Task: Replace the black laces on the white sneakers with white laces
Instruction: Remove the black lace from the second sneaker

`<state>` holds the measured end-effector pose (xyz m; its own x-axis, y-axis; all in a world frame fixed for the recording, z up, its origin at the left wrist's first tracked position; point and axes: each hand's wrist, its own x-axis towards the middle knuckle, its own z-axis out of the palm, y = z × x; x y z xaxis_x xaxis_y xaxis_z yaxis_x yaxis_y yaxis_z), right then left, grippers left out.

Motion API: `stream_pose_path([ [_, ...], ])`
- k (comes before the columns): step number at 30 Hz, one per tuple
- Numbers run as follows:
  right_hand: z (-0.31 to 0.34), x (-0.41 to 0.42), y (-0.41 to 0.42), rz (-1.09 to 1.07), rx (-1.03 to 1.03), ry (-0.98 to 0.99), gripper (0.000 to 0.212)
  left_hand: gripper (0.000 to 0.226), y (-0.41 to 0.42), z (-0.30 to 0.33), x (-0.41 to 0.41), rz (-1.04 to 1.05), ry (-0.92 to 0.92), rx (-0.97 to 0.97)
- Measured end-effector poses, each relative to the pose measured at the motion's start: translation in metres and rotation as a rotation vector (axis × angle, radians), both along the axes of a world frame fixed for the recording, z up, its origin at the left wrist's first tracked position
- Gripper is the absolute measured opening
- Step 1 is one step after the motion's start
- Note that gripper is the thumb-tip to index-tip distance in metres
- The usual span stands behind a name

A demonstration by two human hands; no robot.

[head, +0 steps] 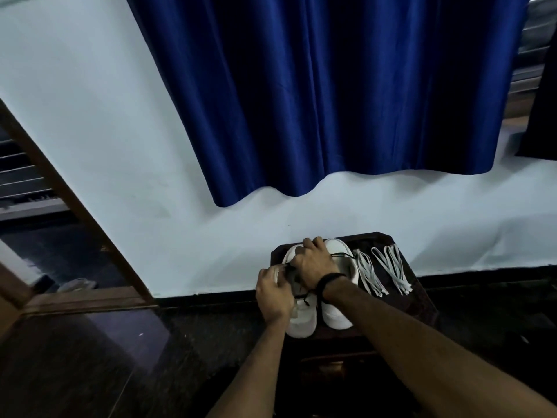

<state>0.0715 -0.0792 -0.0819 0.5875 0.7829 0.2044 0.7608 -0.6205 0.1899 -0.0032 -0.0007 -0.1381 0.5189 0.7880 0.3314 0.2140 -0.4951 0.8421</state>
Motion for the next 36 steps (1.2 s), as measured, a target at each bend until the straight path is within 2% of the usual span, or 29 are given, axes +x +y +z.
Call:
stream_pose_path([
  [4, 0.013, 0.002, 0.008, 0.087, -0.103, -0.138, 0.007, 0.014, 0.000, 0.000, 0.001, 0.003, -0.011, -0.005],
  [7, 0.009, 0.007, 0.012, 0.161, -0.120, -0.222, 0.018, 0.012, 0.001, 0.000, 0.001, 0.012, -0.011, 0.002],
  [13, 0.005, 0.015, 0.016, 0.327, -0.108, -0.345, 0.018, 0.012, 0.005, -0.008, 0.004, 0.013, -0.014, 0.008],
  [15, 0.008, 0.014, 0.017, 0.324, -0.044, -0.340, 0.015, 0.013, 0.005, -0.009, 0.004, 0.014, -0.022, 0.003],
  [17, 0.015, 0.019, 0.013, 0.188, 0.103, -0.263, 0.004, 0.017, 0.004, -0.008, 0.003, 0.019, -0.041, 0.007],
  [20, 0.025, 0.029, -0.001, -0.274, 0.235, 0.064, 0.031, 0.018, 0.004, -0.008, 0.002, 0.028, -0.040, 0.019],
  [21, 0.021, 0.033, -0.006, -0.351, 0.266, 0.134, 0.036, 0.015, 0.003, -0.009, 0.002, 0.028, -0.039, 0.014],
  [23, 0.011, 0.038, -0.009, -0.308, 0.332, 0.281, 0.038, 0.013, 0.003, -0.009, 0.003, 0.034, -0.042, 0.012],
  [25, 0.008, 0.040, -0.006, -0.101, 0.407, 0.364, 0.049, 0.013, 0.004, -0.008, 0.004, 0.043, -0.038, 0.020],
  [27, 0.014, 0.037, 0.001, 0.104, 0.231, 0.326, 0.050, 0.014, 0.003, -0.008, 0.004, 0.049, -0.024, 0.029],
  [28, 0.017, 0.033, 0.004, 0.164, 0.078, 0.235, 0.040, 0.015, 0.004, -0.009, 0.004, 0.048, -0.013, 0.037],
  [30, 0.020, 0.023, 0.010, 0.206, -0.131, 0.021, 0.023, 0.016, 0.005, -0.010, 0.004, 0.039, 0.009, 0.051],
  [31, 0.018, 0.021, 0.011, 0.206, -0.155, -0.042, 0.021, 0.017, 0.005, -0.010, 0.003, 0.036, 0.018, 0.046],
  [33, 0.021, 0.021, 0.009, 0.169, -0.086, -0.115, 0.022, 0.017, 0.003, -0.008, 0.003, 0.036, 0.020, 0.035],
  [34, 0.026, 0.024, 0.007, 0.109, 0.016, -0.126, 0.021, 0.017, 0.003, -0.007, 0.003, 0.041, 0.014, 0.032],
  [36, 0.039, 0.035, -0.001, -0.142, 0.358, -0.060, 0.020, 0.017, 0.003, -0.007, 0.003, 0.055, 0.012, 0.035],
])
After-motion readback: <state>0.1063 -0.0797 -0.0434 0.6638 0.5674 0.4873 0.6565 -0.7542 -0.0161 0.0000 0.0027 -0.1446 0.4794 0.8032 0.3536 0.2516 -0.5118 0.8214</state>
